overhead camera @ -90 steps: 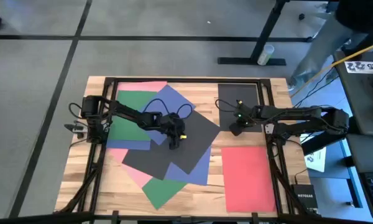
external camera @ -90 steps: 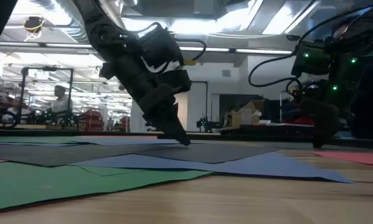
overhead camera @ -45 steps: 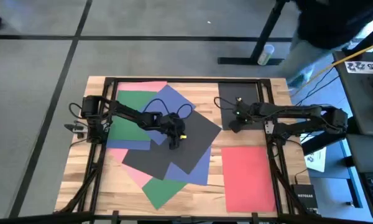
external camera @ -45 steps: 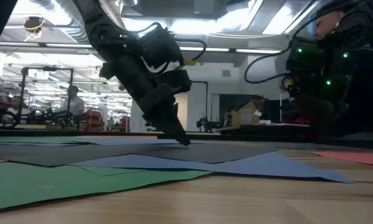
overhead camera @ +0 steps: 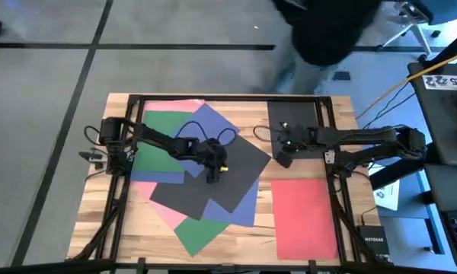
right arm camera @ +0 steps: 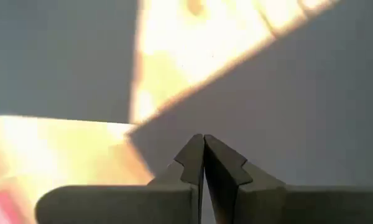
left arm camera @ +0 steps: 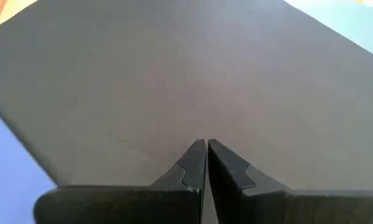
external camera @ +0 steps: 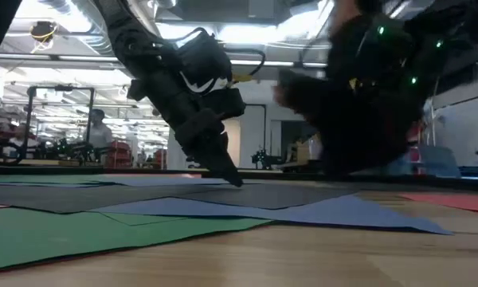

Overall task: Organize paper
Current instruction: Stack the black paper on top of the other black paper on the table

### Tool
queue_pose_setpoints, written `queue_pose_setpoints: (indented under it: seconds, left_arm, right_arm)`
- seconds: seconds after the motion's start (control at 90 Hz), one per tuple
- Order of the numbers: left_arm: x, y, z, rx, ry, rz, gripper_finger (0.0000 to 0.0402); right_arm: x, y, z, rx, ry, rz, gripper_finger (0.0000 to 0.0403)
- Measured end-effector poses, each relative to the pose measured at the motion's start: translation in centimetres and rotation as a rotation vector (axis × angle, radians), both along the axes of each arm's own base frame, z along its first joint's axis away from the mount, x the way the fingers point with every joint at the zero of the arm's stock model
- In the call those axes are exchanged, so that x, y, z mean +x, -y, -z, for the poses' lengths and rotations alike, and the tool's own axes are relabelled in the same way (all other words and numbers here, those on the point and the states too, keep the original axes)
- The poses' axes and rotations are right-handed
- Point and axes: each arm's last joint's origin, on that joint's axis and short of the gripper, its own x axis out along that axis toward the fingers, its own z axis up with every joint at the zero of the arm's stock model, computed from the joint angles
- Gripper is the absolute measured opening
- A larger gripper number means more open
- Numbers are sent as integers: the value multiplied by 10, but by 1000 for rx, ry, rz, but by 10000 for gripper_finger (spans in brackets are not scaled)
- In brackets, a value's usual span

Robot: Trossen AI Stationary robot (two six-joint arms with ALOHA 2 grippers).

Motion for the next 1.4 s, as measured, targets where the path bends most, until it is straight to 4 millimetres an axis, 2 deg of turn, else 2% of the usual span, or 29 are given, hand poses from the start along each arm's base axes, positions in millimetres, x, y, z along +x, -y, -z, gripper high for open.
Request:
queue_pose_setpoints:
  seconds: [0.167,0.422,0.589,0.778,0.933,1.089,1.278,1.4]
  left_arm:
    - [-3,12,-10,23,4,53,0]
    - [-17,28,-34,115,-40,94,0]
    - [-29,46,-38,143,-129,136,0]
    - [-42,62,-32,146,-259,130,0]
    - [-52,73,-29,187,-342,95,0]
    - [-51,78,-29,223,-314,65,0]
    - [-46,72,-31,192,-267,24,0]
    - [-46,67,-26,181,-269,5,0]
  right_arm:
    - [16,-32,-9,-38,149,-195,0]
    - [29,-67,-17,-51,322,-330,0]
    - [44,-80,-5,-53,278,-382,0]
    - [76,-87,6,-82,198,-395,5]
    - [103,-92,10,-164,140,-430,33]
    - [120,-98,16,-149,107,-537,79]
    - [124,-108,24,-64,90,-622,129]
    - [121,-126,29,-73,77,-704,145]
